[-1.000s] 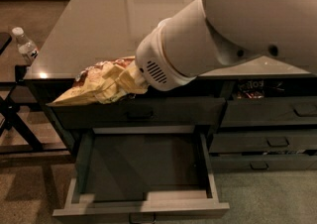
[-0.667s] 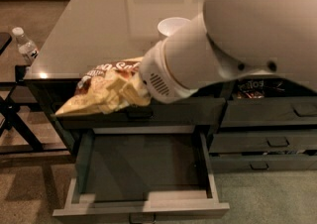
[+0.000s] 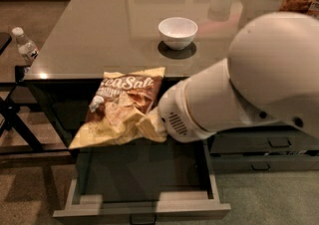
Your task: Place brown chip bag into middle drawer
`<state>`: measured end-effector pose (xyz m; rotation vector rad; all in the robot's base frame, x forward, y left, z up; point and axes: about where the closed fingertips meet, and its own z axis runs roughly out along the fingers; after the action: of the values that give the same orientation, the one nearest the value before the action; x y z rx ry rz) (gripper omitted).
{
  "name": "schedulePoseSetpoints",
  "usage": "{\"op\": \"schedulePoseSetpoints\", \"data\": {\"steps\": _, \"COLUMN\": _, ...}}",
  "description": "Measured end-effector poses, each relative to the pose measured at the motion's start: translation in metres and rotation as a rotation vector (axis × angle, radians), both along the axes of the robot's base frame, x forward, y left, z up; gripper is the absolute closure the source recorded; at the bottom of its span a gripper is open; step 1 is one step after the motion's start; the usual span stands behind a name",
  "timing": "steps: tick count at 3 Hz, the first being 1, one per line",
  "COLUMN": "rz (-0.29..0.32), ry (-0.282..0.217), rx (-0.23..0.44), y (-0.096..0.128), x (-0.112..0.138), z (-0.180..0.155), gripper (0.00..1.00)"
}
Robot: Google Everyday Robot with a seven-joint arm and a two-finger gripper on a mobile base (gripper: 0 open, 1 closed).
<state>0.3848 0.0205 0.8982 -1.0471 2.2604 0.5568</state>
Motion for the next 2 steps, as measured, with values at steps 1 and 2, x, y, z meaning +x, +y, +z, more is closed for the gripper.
{"op": "schedulePoseSetpoints", "data": {"steps": 1, "rz": -0.021, "ry": 0.033, "rx": 0.008, "y": -0.007, "x": -0.01, "z": -0.012, "gripper": 1.0}}
{"op": "schedulePoseSetpoints", "data": {"steps": 2, "rz": -0.033, "ry": 0.072, "rx": 0.011, "y": -0.011, "x": -0.014, "z": -0.029, "gripper": 1.0}}
